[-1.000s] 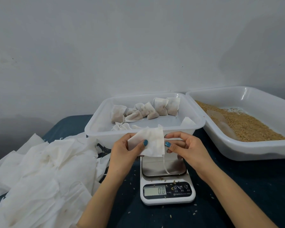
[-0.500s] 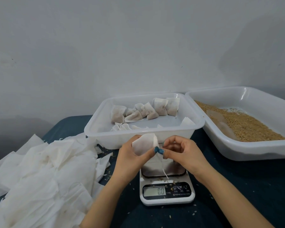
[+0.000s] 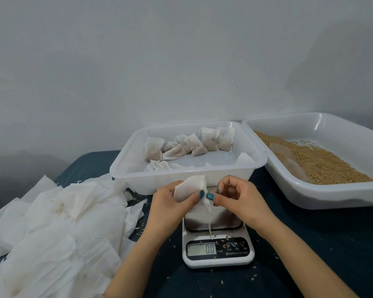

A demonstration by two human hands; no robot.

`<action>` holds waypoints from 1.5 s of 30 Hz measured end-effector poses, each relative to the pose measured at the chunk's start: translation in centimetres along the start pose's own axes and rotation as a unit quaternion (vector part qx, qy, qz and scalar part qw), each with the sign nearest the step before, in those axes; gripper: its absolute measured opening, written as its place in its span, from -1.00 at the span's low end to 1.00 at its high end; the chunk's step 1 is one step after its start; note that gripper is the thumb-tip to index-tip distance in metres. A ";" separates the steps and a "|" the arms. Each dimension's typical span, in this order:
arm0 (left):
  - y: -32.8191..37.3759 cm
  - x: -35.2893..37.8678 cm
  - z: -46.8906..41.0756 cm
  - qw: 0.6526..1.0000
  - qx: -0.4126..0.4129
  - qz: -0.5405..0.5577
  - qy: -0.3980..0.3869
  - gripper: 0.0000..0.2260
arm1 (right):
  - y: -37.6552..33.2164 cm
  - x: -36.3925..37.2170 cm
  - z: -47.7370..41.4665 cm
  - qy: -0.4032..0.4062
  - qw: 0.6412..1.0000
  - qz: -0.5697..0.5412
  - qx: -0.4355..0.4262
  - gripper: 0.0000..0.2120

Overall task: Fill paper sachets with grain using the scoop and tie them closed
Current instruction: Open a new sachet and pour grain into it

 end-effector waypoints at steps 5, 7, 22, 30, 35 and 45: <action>-0.4 -0.3 0.0 1.000 -0.011 0.004 0.018 -0.98 | -0.1 -0.3 0.1 0.030 0.999 0.021 -0.017 -0.78; -0.5 -0.4 0.0 1.000 -0.010 -0.003 0.027 -0.95 | -0.2 -0.4 0.1 0.040 0.999 0.027 -0.025 -0.77; -0.1 -0.4 0.0 0.999 -0.002 0.026 0.032 -0.98 | -1.7 -0.2 0.9 0.103 0.959 0.211 -0.160 -0.79; -0.3 -0.1 0.1 0.999 -0.006 0.037 0.034 -0.94 | -1.8 -0.2 1.1 0.123 0.937 0.294 -0.145 -0.79; -0.6 -0.4 -0.1 0.996 -0.016 0.084 0.039 -0.92 | -0.7 -1.3 0.6 0.136 0.974 0.167 -0.076 -0.91; -1.3 -1.3 -0.3 0.994 -0.026 0.078 0.071 -0.85 | 0.6 -1.1 -0.2 0.097 0.995 -0.002 0.003 -0.93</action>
Point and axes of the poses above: each hand's wrist, its own z-axis away from the middle knuckle, its own x-axis out of the palm, y = z × x, the point moved 7 cm from there along -z, towards the middle knuckle, and after that the axes turned 13 degrees about z, right-handed, at the moved point
